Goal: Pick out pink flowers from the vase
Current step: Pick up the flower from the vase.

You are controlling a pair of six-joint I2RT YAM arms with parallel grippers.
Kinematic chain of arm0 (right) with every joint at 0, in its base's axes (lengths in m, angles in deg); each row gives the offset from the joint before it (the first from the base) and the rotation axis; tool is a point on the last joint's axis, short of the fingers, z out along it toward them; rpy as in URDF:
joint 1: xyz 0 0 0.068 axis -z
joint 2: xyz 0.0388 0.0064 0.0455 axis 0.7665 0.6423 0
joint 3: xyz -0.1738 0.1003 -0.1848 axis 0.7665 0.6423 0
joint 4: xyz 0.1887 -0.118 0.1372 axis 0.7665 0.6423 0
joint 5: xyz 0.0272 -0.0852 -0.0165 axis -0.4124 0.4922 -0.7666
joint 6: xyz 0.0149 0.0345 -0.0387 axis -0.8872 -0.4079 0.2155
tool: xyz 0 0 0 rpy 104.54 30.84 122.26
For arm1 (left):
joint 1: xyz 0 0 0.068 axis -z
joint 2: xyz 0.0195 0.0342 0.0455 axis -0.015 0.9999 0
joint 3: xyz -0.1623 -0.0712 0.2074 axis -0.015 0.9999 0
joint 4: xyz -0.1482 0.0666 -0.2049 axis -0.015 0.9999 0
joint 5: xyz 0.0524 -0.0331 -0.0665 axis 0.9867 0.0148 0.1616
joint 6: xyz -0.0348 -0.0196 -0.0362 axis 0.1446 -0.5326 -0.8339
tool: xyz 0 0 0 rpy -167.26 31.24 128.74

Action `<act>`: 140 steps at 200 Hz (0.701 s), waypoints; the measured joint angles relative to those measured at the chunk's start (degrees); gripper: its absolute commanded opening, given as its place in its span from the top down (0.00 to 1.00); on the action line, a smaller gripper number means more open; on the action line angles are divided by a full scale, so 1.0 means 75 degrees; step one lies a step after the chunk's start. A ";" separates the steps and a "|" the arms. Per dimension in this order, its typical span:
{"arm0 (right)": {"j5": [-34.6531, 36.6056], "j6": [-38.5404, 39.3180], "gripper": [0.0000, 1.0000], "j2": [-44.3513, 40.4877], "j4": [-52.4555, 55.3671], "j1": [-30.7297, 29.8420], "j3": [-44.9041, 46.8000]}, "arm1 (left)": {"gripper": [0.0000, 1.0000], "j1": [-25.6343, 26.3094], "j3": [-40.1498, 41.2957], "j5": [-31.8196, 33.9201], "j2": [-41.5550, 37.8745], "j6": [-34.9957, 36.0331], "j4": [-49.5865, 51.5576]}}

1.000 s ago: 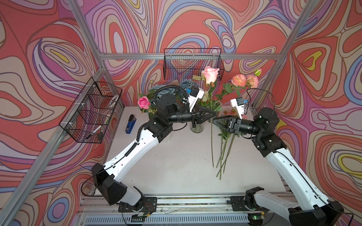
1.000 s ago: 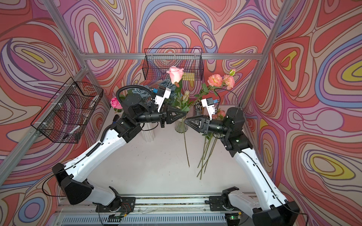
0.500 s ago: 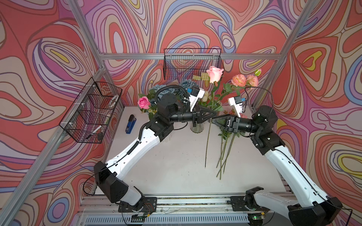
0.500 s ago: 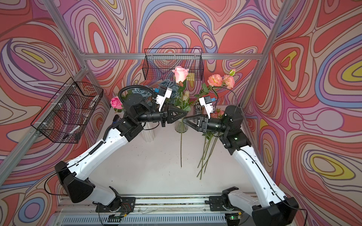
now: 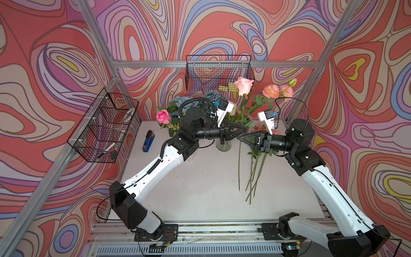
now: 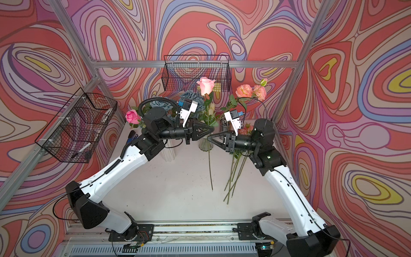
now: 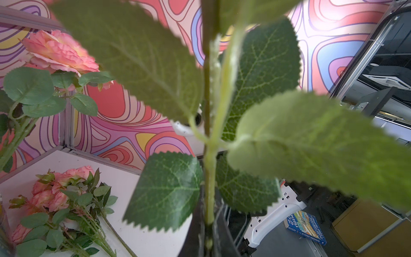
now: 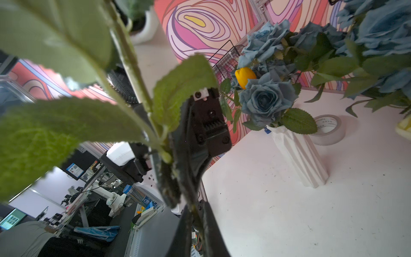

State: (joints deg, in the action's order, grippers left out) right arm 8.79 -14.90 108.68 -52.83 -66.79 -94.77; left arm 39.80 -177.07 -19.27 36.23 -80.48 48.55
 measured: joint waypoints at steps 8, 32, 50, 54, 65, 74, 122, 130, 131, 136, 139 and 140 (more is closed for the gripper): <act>0.0009 0.0017 1.00 0.0000 0.0015 0.0003 0.0000 | 1.00 0.0000 0.0000 0.0012 0.0015 -0.0055 -0.0035; 0.0041 0.0029 1.00 0.0000 0.0017 0.0006 -0.0003 | 1.00 0.0000 0.0003 0.0029 0.0052 -0.0189 -0.0102; 0.0076 0.0026 1.00 0.0000 0.0070 0.0009 -0.0020 | 0.95 0.0000 0.0003 0.0041 0.0079 -0.0256 -0.0137; 0.0093 0.0023 1.00 0.0000 0.0090 0.0009 -0.0032 | 0.88 0.0000 0.0000 0.0052 0.0082 -0.0265 -0.0140; 0.0117 0.0041 1.00 0.0000 0.0152 0.0009 -0.0067 | 0.57 0.0000 0.0003 0.0082 0.0082 -0.0274 -0.0146; 0.0125 0.0055 1.00 -0.0003 0.0239 0.0003 -0.0137 | 0.39 0.0000 0.0003 0.0140 0.0082 -0.0219 -0.0146; 0.0428 0.0513 1.00 -0.0047 0.0927 -0.0015 -0.0522 | 0.01 0.0000 0.0321 0.0504 -0.0012 0.0125 0.0082; 0.0513 0.0629 1.00 -0.0047 0.1105 -0.0015 -0.0597 | 0.00 0.0000 0.0379 0.0583 -0.0067 0.0204 0.0195; 0.0530 0.0656 1.00 -0.0047 0.1134 -0.0015 -0.0609 | 0.00 0.0000 0.0385 0.0595 -0.0076 0.0210 0.0204; 0.0597 0.0737 1.00 -0.0047 0.1236 -0.0015 -0.0653 | 0.00 0.0000 0.0420 0.0638 -0.0114 0.0268 0.0256; 0.0659 0.0810 1.00 -0.0047 0.1323 -0.0015 -0.0694 | 0.00 0.0000 0.0452 0.0694 -0.0154 0.0309 0.0286; 0.0673 0.0828 1.00 -0.0047 0.1346 -0.0015 -0.0705 | 0.00 0.0000 0.0466 0.0702 -0.0175 0.0326 0.0297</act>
State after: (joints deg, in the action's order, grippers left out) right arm 13.84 -8.70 108.33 -42.73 -66.90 -100.06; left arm 39.80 -173.58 -14.00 34.92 -78.03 50.78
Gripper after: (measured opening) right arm 0.048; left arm 0.985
